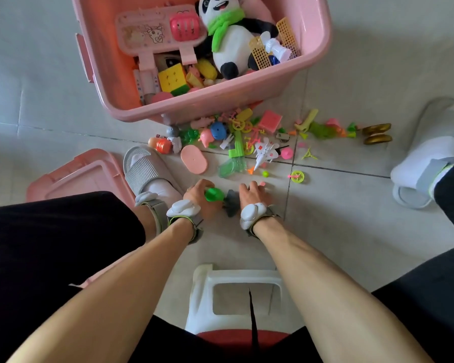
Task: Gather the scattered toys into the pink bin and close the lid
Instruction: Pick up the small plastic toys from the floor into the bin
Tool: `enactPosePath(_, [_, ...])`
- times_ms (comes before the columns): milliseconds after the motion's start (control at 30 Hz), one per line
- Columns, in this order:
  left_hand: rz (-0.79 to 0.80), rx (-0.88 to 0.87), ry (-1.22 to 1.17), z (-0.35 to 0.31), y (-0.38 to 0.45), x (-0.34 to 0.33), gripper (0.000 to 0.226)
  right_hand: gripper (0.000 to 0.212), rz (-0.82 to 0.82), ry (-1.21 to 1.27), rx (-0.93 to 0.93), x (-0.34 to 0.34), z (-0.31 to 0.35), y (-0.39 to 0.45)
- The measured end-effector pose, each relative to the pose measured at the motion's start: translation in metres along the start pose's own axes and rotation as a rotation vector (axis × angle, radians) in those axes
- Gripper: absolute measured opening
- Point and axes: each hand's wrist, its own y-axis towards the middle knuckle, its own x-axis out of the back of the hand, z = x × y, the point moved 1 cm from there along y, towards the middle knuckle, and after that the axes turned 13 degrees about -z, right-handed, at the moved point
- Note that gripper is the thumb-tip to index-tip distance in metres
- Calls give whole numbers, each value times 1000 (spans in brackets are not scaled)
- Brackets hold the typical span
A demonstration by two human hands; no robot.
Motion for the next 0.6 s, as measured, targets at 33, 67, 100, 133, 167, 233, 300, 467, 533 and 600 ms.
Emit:
enactPosePath(33, [-8,-1,-10,-1,0,0,45,36,8,2,7,-3,0,1])
enactPosePath(67, [-15,4,-22,-2,0,0,45,34,20,2,14,-4,-1,3])
enactPosePath(100, [-23,10,-35,-3,0,1,45,34,34,-4,15,-5,-3,3])
enactPosePath(133, [-32,16,-49,-4,1,2,46,35,46,-10,15,-4,-5,4])
enactPosePath(167, [-36,18,-55,-6,1,3,46,37,69,-5,4,-4,-8,5])
enactPosePath(233, [-36,7,-48,-8,2,5,48,39,150,43,-38,-4,-15,9])
enactPosePath(300, [-37,-9,-33,-9,3,4,48,39,210,147,-73,0,-21,8])
enactPosePath(467, [-22,65,-81,-12,8,4,46,25,134,637,-329,21,-38,-3])
enactPosePath(533, [15,114,-175,-19,10,9,45,6,97,762,-368,33,-41,-8])
enactPosePath(600, [54,124,-268,-29,12,15,44,12,78,883,-406,47,-43,-12])
